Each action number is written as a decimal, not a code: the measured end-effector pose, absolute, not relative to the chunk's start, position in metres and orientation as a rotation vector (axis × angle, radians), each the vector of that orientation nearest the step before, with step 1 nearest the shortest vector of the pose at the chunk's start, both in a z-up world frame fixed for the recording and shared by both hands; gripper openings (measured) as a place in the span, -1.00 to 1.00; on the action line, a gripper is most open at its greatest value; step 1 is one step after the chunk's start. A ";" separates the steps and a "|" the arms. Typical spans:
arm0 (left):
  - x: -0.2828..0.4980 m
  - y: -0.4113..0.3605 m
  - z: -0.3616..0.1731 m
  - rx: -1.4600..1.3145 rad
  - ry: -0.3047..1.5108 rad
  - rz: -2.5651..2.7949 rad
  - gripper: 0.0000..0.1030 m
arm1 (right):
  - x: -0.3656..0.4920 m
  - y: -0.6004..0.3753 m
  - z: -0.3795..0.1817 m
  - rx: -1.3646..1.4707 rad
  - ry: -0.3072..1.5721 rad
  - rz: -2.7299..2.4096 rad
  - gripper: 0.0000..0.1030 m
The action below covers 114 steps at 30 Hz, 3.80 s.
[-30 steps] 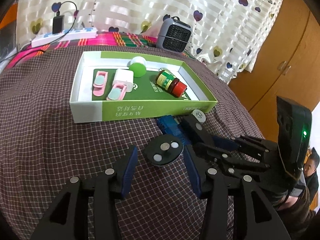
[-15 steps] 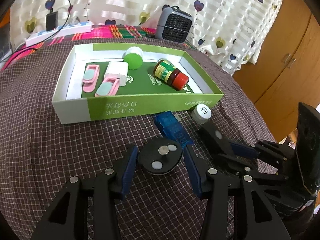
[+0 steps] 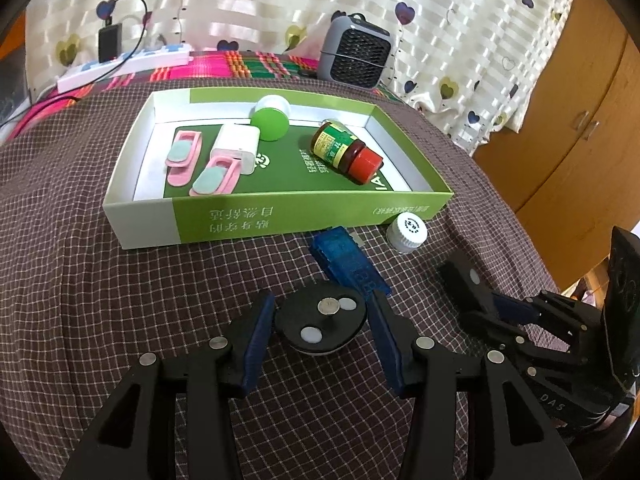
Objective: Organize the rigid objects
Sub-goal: 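Lift the black disc with the left tool while the right tool lifts the black device, then carry the black disc over the box with the left tool while the right tool carries the black device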
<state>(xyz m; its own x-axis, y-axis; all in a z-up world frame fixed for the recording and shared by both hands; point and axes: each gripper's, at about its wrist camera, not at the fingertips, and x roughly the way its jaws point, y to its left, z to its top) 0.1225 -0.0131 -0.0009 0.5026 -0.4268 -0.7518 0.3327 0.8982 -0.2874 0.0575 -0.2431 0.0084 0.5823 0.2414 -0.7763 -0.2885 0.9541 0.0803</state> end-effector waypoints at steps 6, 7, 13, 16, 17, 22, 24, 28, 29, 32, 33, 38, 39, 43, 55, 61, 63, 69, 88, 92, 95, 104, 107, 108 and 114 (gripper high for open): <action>0.121 -0.014 -0.001 -0.108 0.931 -0.454 -0.09 | 0.058 -0.251 0.008 -0.039 0.902 0.297 -0.43; 0.121 -0.014 -0.001 -0.106 0.930 -0.453 -0.09 | 0.058 -0.252 0.008 -0.031 0.903 0.300 -0.43; 0.120 -0.014 -0.001 -0.103 0.927 -0.450 -0.09 | 0.062 -0.256 0.008 0.002 0.905 0.317 -0.39; 0.119 -0.015 -0.001 -0.101 0.926 -0.448 -0.09 | 0.068 -0.251 0.007 -0.004 0.907 0.325 -0.18; 0.119 -0.015 -0.001 -0.101 0.926 -0.448 -0.09 | 0.070 -0.250 0.007 -0.010 0.907 0.323 -0.16; 0.119 -0.015 -0.001 -0.099 0.923 -0.447 -0.09 | 0.073 -0.245 0.007 -0.045 0.907 0.309 -0.16; 0.119 -0.015 -0.001 -0.099 0.923 -0.446 -0.09 | 0.074 -0.245 0.007 -0.042 0.907 0.310 -0.16; 0.119 -0.015 -0.001 -0.098 0.924 -0.447 -0.09 | 0.075 -0.246 0.008 -0.033 0.908 0.312 -0.16; 0.118 -0.015 -0.001 -0.096 0.923 -0.446 -0.09 | 0.075 -0.246 0.008 -0.033 0.908 0.311 -0.16; 0.119 -0.015 0.000 -0.091 0.922 -0.443 -0.09 | 0.074 -0.247 0.008 -0.038 0.907 0.306 -0.20; 0.119 -0.015 0.000 -0.092 0.922 -0.443 -0.09 | 0.074 -0.247 0.008 -0.038 0.906 0.303 -0.28; 0.119 -0.014 0.001 -0.085 0.920 -0.441 -0.09 | 0.073 -0.246 0.008 -0.039 0.904 0.312 -0.43; 0.118 -0.014 0.001 -0.082 0.920 -0.441 -0.09 | 0.073 -0.247 0.008 -0.038 0.903 0.310 -0.45; 0.116 -0.015 0.001 -0.079 0.917 -0.441 -0.09 | 0.072 -0.247 0.009 -0.034 0.902 0.302 -0.45; 0.108 -0.018 0.003 -0.074 0.909 -0.446 -0.09 | 0.068 -0.246 0.009 -0.027 0.901 0.295 -0.45; 0.105 -0.018 0.007 -0.074 0.897 -0.444 -0.09 | 0.068 -0.245 0.010 -0.027 0.901 0.295 -0.45; 0.103 -0.018 0.010 -0.071 0.890 -0.442 -0.09 | 0.067 -0.245 0.012 -0.029 0.895 0.294 -0.45; 0.098 -0.017 0.022 -0.044 0.851 -0.422 -0.09 | 0.065 -0.244 0.023 -0.029 0.869 0.295 -0.45; 0.107 -0.006 0.048 -0.024 0.789 -0.396 -0.09 | 0.078 -0.230 0.048 -0.062 0.823 0.318 -0.45; 0.113 -0.003 0.051 -0.024 0.788 -0.394 -0.09 | 0.084 -0.227 0.054 -0.064 0.812 0.327 -0.45; 0.120 0.000 0.052 -0.026 0.788 -0.389 -0.09 | 0.089 -0.224 0.056 -0.065 0.812 0.332 -0.45; 0.140 0.008 0.054 -0.030 0.784 -0.374 -0.09 | 0.107 -0.209 0.059 -0.078 0.816 0.369 -0.45; 0.148 0.010 0.055 -0.029 0.784 -0.366 -0.09 | 0.114 -0.204 0.060 -0.083 0.816 0.376 -0.45; 0.151 0.011 0.055 -0.029 0.784 -0.363 -0.09 | 0.118 -0.202 0.060 -0.081 0.819 0.381 -0.45; 0.168 0.017 0.054 -0.036 0.786 -0.352 -0.09 | 0.135 -0.195 0.057 -0.082 0.834 0.392 -0.45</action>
